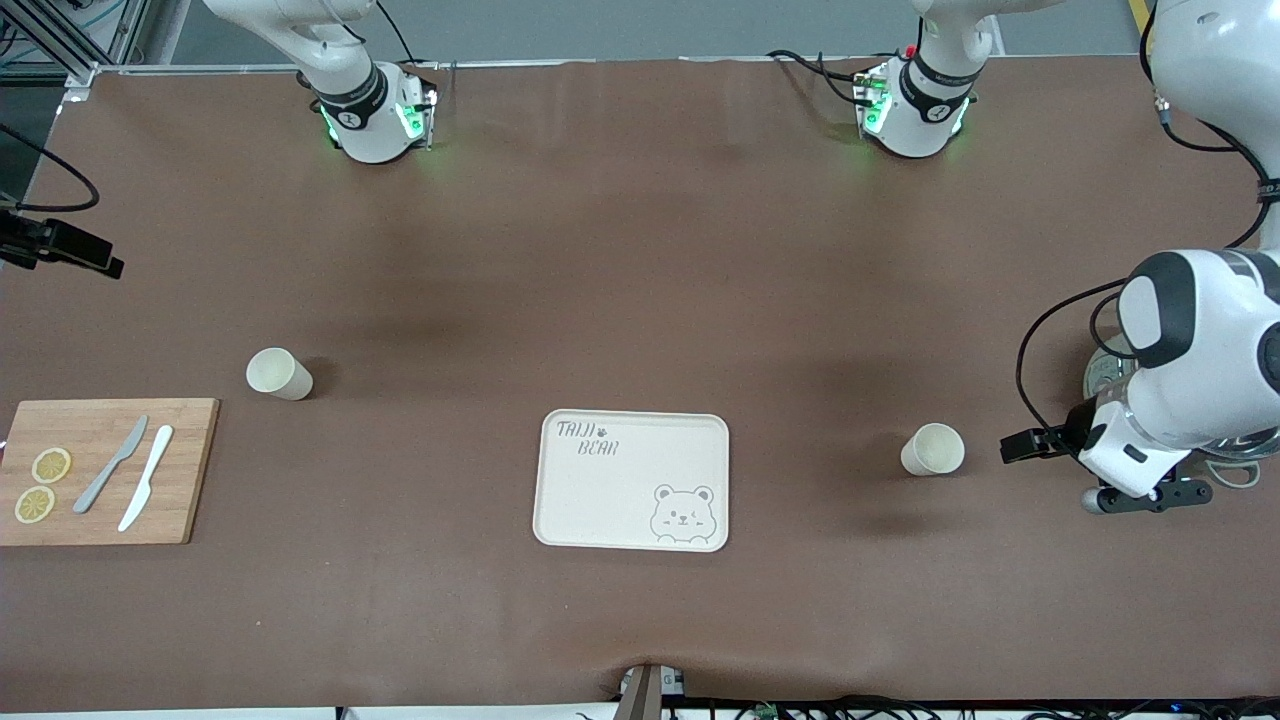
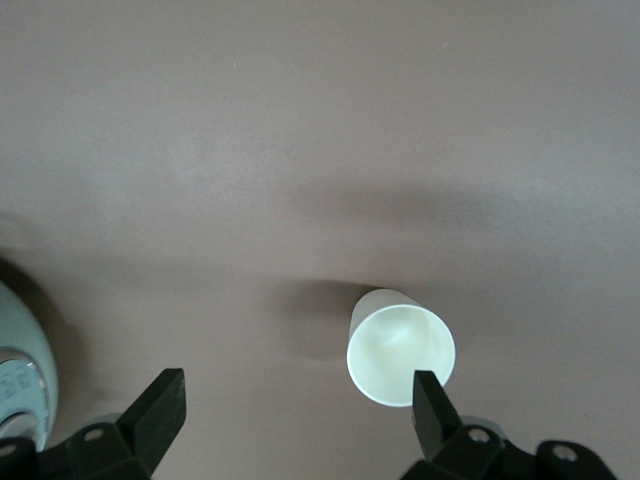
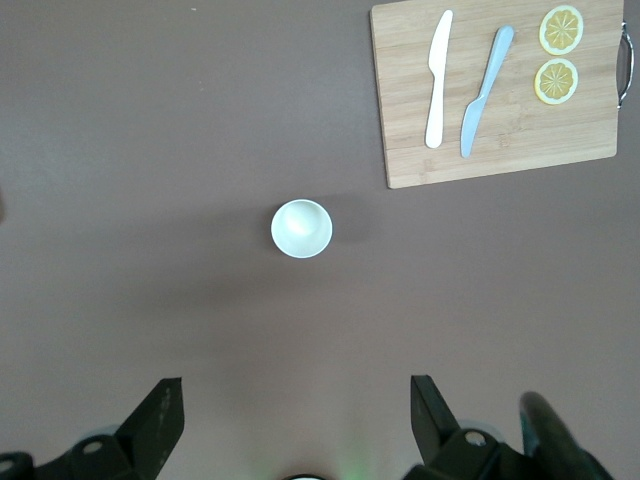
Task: Place white IKEA cup upright on tray with both arms
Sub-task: 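Reach the right gripper toward one cup while the left gripper reaches the other, then close the right gripper on its cup while the left gripper grasps the other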
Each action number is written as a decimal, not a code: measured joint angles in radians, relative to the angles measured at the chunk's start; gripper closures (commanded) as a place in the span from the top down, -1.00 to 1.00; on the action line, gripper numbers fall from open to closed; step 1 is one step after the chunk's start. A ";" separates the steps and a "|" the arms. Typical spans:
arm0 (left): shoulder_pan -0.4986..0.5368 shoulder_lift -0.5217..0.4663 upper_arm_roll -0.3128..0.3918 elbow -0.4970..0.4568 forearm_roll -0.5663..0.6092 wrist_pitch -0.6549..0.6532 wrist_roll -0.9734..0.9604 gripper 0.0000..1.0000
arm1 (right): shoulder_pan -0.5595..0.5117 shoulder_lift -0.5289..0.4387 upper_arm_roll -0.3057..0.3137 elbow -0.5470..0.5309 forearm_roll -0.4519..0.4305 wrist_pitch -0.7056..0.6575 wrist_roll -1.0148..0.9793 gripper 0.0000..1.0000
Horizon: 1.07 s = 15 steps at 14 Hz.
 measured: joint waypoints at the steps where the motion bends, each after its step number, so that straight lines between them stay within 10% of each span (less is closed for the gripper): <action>1: 0.000 0.014 0.000 -0.001 0.000 0.005 0.000 1.00 | -0.002 0.008 0.000 0.000 -0.001 0.000 0.000 1.00; 15: 0.000 0.060 -0.003 -0.081 0.000 0.107 -0.074 1.00 | -0.057 0.131 -0.001 -0.152 0.006 0.171 0.005 1.00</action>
